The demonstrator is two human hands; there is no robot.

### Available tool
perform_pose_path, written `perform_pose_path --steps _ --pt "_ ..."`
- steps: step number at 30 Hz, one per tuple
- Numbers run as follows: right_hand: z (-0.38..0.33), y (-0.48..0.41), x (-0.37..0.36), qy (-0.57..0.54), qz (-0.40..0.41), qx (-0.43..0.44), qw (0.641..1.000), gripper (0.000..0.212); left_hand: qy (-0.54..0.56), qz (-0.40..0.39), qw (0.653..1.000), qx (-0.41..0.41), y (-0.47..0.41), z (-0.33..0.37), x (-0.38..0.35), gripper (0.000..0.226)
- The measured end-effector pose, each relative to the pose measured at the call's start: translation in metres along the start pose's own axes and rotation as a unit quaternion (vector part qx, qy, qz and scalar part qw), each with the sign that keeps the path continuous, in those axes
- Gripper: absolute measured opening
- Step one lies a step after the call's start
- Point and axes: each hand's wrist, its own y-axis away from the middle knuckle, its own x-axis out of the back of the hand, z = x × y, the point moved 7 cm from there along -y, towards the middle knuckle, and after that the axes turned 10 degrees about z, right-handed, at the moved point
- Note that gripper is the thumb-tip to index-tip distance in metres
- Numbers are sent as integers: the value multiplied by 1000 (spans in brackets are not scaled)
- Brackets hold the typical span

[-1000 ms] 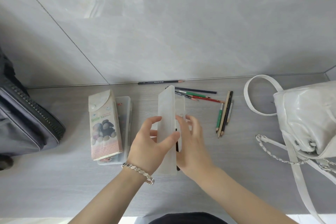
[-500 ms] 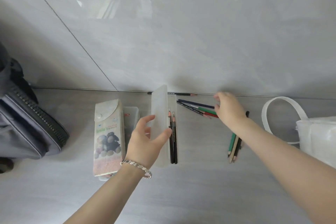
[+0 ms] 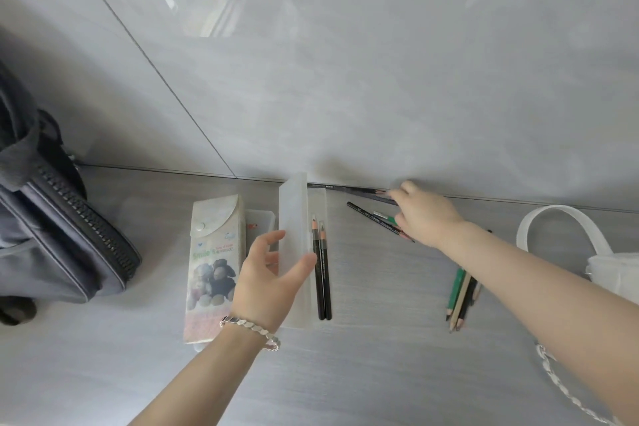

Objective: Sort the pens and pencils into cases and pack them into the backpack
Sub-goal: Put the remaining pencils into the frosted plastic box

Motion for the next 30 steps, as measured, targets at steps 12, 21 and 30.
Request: perform_pose_path --steps 12,21,30 --pt "-40 -36 -14 115 -9 -34 993 22 38 -1 999 29 4 -9 15 41" --pt "-14 6 -9 97 -65 -68 991 17 28 -13 999 29 20 -15 18 44" --pt "-10 50 49 -227 147 -101 957 14 23 -21 999 27 27 -18 24 48"
